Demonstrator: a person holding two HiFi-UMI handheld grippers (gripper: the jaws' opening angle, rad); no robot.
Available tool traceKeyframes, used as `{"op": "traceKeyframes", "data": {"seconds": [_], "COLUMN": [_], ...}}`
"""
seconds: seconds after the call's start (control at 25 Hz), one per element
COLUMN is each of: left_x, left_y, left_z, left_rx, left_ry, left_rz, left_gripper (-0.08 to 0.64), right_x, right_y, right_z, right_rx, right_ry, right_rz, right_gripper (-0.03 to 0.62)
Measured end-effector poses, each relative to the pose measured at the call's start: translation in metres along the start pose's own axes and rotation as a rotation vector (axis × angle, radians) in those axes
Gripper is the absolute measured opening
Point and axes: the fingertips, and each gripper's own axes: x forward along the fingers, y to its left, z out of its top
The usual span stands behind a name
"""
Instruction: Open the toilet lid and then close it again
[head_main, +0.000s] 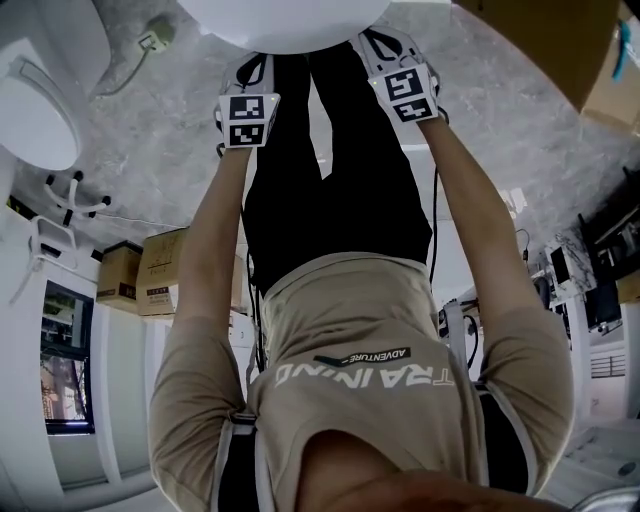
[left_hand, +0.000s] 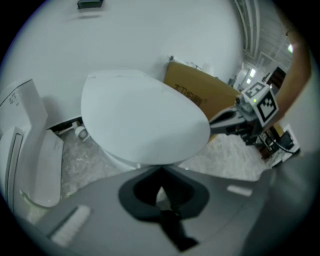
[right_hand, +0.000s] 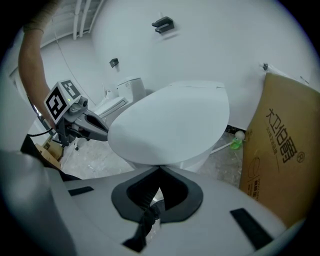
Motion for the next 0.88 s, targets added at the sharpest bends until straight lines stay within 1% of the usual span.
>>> {"op": "traceKeyframes", "data": {"seconds": [0.24, 0.52, 0.76, 0.88], "left_x": [-0.026, -0.068, -0.105, -0.121], "left_y": [-0.006, -0.010, -0.015, -0.015], "left_z": [0.017, 0.044, 0.074, 0.091], "left_rx": [-0.004, -0.041, -0.038, -0.034], "left_ry": [-0.010, -0.051, -0.087, -0.102], "left_rz": [-0.005, 0.028, 0.055, 0.061], "left_gripper": [0.003, 0.003, 0.003, 0.003], "right_x": [-0.025, -0.059, -0.094, -0.109], "right_y": [0.004, 0.010, 0.011, 0.009], "right_z": [0.019, 0.054, 0.087, 0.107], "right_rx": [0.032, 0.063, 0.054, 0.052], "right_ry": [-0.026, -0.067, -0.091, -0.119], "right_rz": [0.004, 0.002, 0.012, 0.021], "right_gripper": [0.013, 0.013, 0.013, 0.014]}}
